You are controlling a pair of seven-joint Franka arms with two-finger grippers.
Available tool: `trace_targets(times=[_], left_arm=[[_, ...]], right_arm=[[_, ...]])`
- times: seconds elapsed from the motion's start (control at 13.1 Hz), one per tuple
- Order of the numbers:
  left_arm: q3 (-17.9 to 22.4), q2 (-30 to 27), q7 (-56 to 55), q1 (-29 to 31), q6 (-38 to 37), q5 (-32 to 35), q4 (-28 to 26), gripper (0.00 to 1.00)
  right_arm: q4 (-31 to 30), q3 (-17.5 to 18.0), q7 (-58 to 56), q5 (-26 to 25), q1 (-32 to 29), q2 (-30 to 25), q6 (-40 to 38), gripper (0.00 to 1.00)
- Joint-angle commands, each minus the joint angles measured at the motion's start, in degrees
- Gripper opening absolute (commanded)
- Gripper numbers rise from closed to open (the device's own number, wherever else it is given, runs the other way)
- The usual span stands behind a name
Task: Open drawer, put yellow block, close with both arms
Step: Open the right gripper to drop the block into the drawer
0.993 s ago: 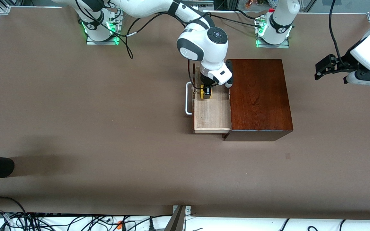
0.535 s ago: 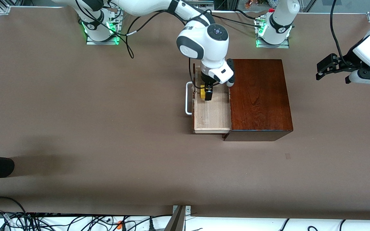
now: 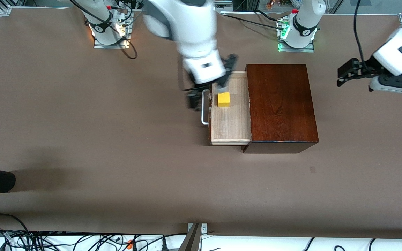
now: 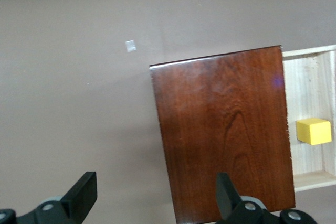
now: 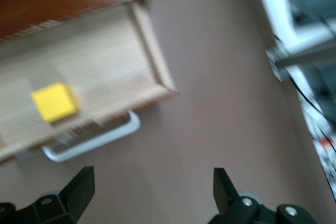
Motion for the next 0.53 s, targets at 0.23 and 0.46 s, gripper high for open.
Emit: trace_targets(times=[0.23,0.46], left_arm=[[-13.15,5.3,0.99,-1.41,1.79,0.86,2.28,1.0],[-23.43,10.57,1.42,-2.9,3.73,1.3,5.0,1.0]], right_arm=[[-6.17,0.0,1.19,11.45,-20.46,-12.68,-6.76,1.0],[-19.7,-10.43,5.3,18.66,-22.42,-24.19,-7.92,1.0]])
